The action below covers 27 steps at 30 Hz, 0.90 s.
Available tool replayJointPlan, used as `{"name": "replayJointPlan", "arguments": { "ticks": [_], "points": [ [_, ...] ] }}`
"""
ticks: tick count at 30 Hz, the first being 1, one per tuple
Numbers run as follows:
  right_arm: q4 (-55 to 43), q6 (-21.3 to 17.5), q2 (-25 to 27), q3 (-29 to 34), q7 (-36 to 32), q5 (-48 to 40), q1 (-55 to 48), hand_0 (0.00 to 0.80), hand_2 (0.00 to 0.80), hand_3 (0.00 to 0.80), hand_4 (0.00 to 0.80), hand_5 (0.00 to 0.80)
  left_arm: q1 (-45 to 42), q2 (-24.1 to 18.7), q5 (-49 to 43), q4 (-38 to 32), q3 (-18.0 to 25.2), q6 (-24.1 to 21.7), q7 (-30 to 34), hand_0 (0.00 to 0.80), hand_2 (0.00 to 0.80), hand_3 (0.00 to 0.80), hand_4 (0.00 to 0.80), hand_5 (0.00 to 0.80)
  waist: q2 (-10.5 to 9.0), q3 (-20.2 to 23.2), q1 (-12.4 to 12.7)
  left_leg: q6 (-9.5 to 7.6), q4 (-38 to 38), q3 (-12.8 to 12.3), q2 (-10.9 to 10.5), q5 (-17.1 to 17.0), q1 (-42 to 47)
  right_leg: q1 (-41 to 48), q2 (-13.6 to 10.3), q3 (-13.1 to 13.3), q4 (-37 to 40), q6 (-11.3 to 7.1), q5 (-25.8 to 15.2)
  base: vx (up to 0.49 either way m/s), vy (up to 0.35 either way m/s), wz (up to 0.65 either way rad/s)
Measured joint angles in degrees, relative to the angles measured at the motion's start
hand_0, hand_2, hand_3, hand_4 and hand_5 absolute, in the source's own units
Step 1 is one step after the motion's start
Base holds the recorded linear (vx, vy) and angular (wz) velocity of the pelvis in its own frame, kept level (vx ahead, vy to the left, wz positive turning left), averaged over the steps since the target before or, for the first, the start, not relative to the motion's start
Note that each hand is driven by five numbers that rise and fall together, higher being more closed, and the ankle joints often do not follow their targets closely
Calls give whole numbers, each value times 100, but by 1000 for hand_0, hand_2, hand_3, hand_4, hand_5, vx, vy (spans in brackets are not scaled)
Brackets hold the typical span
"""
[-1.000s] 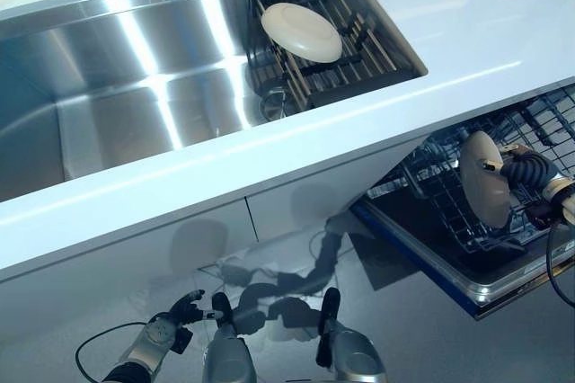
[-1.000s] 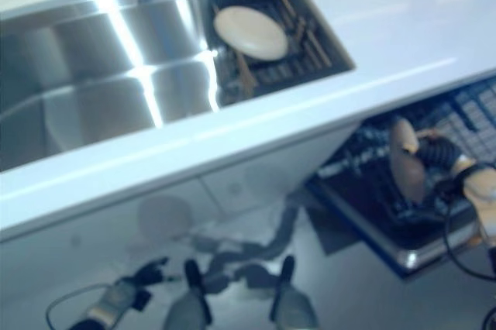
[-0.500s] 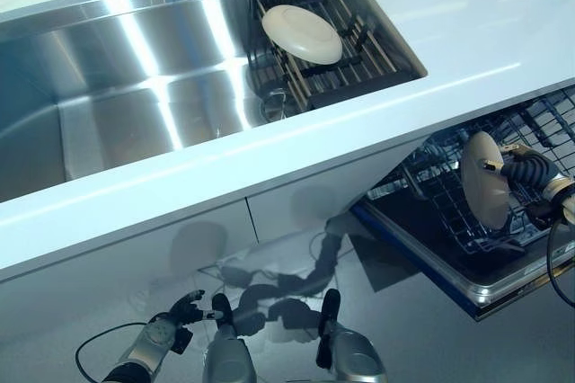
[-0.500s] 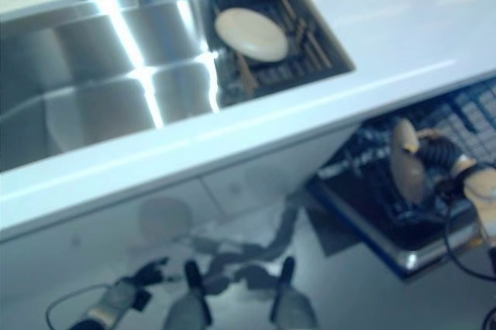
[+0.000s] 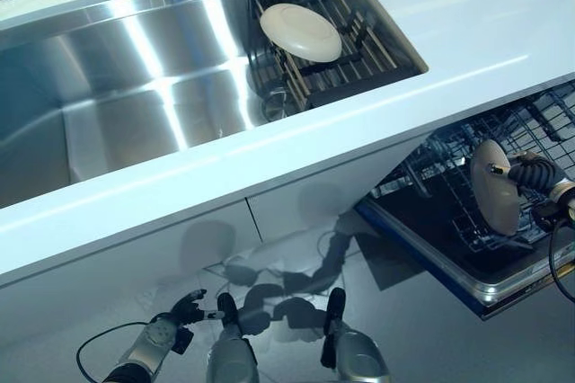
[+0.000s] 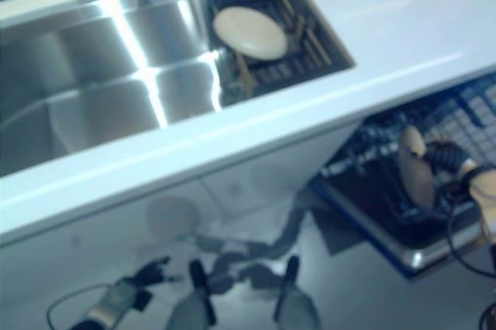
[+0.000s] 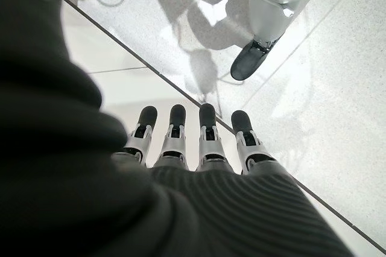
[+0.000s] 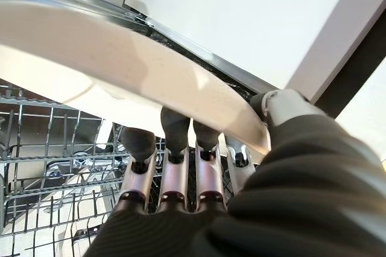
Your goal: Take plates into dishwasher
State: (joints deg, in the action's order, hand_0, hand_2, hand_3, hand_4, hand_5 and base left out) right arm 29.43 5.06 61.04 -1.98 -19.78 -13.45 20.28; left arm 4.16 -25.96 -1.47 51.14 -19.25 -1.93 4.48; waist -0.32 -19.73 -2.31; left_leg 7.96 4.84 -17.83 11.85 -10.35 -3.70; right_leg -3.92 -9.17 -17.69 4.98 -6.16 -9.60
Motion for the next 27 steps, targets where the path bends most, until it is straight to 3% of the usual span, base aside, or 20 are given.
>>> {"name": "replayJointPlan", "arguments": {
  "ticks": [16, 27],
  "points": [
    [49, 31, 46, -127, -181, 357, 372, 800, 800, 800, 800, 800, 31, -5, -1, -3, 3, 5, 10, 0, 0, 0, 0, 0, 130, -69, 13, 1, 2, 25, 4, 0, -46, -34, 5, -14, 6, -1, -2, -1, -2, 0],
    [239, 27, 176, -797, -288, 731, 1279, 800, 800, 800, 800, 800, 131, -58, 8, 1, 11, -2, 17, 0, 0, 0, 0, 0, 269, -339, 52, 8, 0, 73, 3, -35, -209, -183, 5, -45, -13, 39, -34, -16, -25, 1]
  ]
}}
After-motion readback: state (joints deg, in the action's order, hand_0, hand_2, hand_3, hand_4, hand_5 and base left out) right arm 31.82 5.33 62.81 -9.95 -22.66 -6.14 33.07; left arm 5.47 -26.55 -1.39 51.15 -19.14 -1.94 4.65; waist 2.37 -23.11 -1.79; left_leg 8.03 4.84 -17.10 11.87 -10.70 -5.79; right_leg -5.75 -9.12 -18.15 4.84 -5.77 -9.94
